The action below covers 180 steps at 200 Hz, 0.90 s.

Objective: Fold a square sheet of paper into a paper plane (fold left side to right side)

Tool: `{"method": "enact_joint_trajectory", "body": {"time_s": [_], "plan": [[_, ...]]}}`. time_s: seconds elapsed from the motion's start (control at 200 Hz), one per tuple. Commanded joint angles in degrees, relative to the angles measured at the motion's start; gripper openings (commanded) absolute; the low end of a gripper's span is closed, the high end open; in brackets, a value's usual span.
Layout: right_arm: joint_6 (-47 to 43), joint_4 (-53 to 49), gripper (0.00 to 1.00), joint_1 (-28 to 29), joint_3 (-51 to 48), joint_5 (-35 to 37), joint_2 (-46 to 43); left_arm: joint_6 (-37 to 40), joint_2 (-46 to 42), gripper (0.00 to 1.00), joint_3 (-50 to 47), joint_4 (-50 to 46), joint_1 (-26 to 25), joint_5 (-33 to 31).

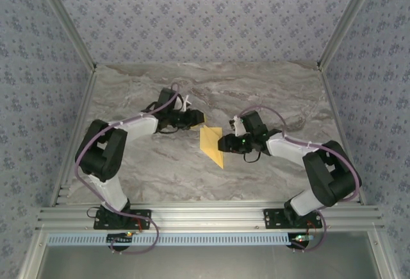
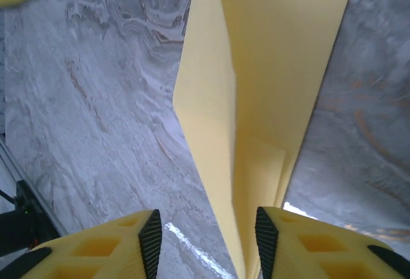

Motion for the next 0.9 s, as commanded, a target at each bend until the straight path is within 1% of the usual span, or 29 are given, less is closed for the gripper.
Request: {"method": "enact_joint_trajectory", "body": {"time_s": [0.0, 0.04, 0.12, 0.19, 0.245, 0.355, 0.485, 0.585, 0.69, 0.794, 0.894], "plan": [[0.7, -1.6, 0.56, -1.8, -0.4, 2.5, -0.9, -2.4, 0.3, 0.37, -0.5, 1.7, -2.4, -2.7], [1.1, -1.1, 0.58, -2.5, -1.0, 2.4, -1.0, -3.1, 0.6, 0.39, -1.1, 2.1, -3.1, -3.6], [0.7, -0.1, 0.58, -3.5, -1.1, 0.7, -0.6, -4.4, 1.4, 0.42, -1.7, 2.5, -3.7, -4.4], [-0.6, 0.8, 0.58, -3.3, -0.4, -1.6, 0.1, -4.8, 1.8, 0.43, -2.2, 2.8, -3.8, -5.3], [-1.3, 1.1, 0.58, -2.7, 0.4, -1.9, 1.0, -5.1, 1.9, 0.43, -2.5, 3.3, -3.8, -5.6], [-2.8, 1.0, 0.57, -2.1, 2.8, -2.1, 3.3, -4.7, 1.3, 0.44, -2.1, 2.3, -3.8, -6.3], [-3.8, 0.4, 0.52, -1.8, 6.4, -1.3, 7.9, -3.6, 0.2, 0.46, -1.7, 0.0, -3.8, -7.4], [-4.4, 0.2, 0.44, -1.7, 9.0, -1.7, 10.9, -3.8, -0.3, 0.47, -2.1, -0.4, -3.8, -7.5], [-4.6, 0.1, 0.24, -1.7, 10.2, -1.6, 12.6, -4.2, -0.2, 0.48, -2.3, -0.5, -3.9, -7.5], [-4.9, -0.2, 0.1, -1.9, 10.5, -0.9, 13.3, -4.6, 0.2, 0.48, -2.3, -0.5, -4.0, -7.3], [-5.5, -1.0, 0.04, -2.3, 10.2, -0.1, 12.8, -4.7, 0.9, 0.49, -1.8, -0.8, -4.2, -7.0]]}}
